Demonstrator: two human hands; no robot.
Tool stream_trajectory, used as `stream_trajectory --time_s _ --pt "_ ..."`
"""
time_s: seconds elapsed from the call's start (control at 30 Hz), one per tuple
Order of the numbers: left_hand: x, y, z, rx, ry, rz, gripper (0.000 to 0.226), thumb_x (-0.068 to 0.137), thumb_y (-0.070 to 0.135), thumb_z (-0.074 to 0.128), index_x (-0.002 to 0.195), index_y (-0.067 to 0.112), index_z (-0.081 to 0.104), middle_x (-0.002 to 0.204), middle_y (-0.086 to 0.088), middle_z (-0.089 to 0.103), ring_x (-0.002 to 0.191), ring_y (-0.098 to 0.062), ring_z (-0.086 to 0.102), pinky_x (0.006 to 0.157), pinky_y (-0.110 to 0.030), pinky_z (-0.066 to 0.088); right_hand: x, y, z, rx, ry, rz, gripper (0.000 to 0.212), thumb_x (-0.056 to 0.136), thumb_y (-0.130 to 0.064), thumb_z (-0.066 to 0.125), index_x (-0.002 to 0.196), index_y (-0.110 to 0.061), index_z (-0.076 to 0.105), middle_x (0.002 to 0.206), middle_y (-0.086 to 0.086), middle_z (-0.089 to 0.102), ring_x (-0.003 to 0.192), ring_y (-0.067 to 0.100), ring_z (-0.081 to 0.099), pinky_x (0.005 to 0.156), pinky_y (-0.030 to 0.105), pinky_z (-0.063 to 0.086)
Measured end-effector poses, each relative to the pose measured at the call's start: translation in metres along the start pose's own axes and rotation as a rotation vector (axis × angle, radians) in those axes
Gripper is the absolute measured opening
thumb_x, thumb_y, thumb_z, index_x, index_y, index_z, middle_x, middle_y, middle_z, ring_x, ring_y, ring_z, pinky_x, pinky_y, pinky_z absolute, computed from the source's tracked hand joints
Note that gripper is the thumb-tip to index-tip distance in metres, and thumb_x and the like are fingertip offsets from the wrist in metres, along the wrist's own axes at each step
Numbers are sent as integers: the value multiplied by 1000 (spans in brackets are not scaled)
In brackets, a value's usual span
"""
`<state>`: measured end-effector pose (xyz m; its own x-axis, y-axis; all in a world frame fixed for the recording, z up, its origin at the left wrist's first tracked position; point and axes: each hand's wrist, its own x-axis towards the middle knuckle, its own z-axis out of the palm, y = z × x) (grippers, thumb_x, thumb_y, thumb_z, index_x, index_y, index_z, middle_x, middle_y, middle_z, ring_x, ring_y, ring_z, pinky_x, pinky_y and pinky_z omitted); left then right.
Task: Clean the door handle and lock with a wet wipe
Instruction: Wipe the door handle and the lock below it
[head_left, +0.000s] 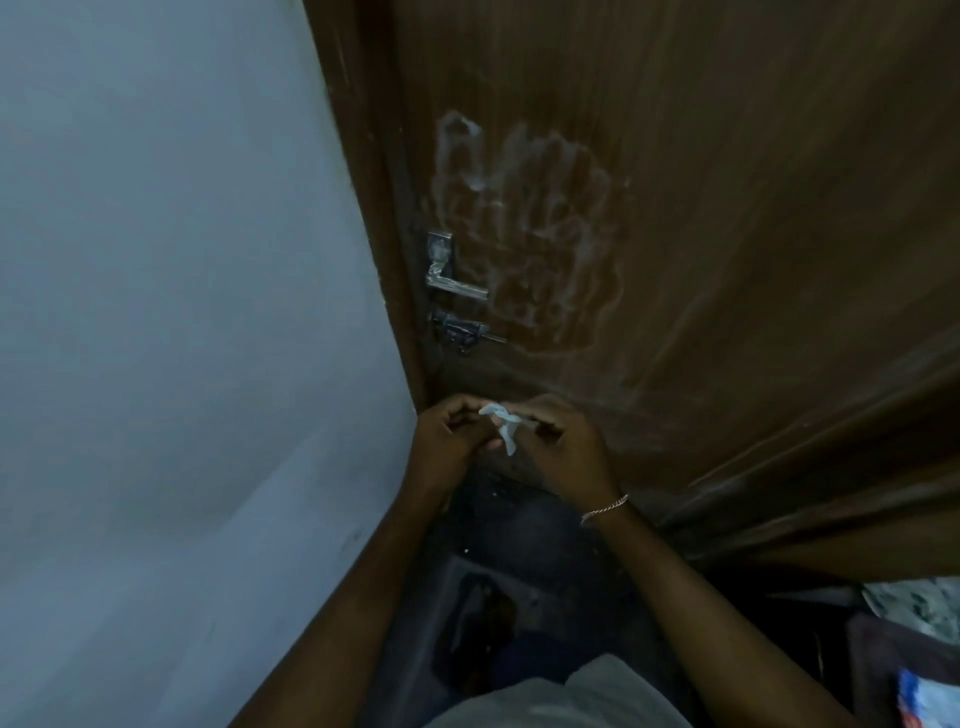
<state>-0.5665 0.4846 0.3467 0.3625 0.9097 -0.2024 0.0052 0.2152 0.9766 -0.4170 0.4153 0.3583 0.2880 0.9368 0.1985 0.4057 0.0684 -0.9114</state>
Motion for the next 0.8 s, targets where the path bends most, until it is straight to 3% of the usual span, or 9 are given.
stream_trajectory --time_s 0.23,0.4,0.57,0.7,0.8 --pt "50 -3 -15 33 41 -100 14 92 9 64 92 8 78 90 -12 78 90 -32 75 90 -48 60 56 34 22 -91 -36 37 8 88 -14 75 95 -18 77 90 -11 65 84 1 63 72 9 47" --pt "86 -12 -21 -43 121 -143 23 98 12 59 117 11 71 110 -11 75 103 -31 73 85 -33 60 93 55 24 -262 4 -57 12 96 -8 65 104 -10 74 101 2 68 92 11 64 82 27 54" --pt "128 -12 -21 -113 193 -178 37 100 16 55 137 15 55 124 -9 67 106 -27 70 83 -30 58 148 70 37 -427 130 -205 16 93 -1 65 105 -5 74 103 10 64 91 16 64 85 7 41" --pt "158 -9 -27 -93 205 -156 43 100 20 55 142 17 50 129 -10 62 105 -22 68 84 -30 56 186 82 61 -543 182 -323 15 97 -9 60 105 -8 73 97 9 61 80 21 62 70 28 51" --pt "169 -9 -31 -82 217 -147 42 100 19 54 141 17 50 130 -11 61 102 -19 68 83 -28 55 199 89 72 -600 201 -345 11 98 -10 60 101 -10 71 93 9 56 72 22 58 64 30 48"
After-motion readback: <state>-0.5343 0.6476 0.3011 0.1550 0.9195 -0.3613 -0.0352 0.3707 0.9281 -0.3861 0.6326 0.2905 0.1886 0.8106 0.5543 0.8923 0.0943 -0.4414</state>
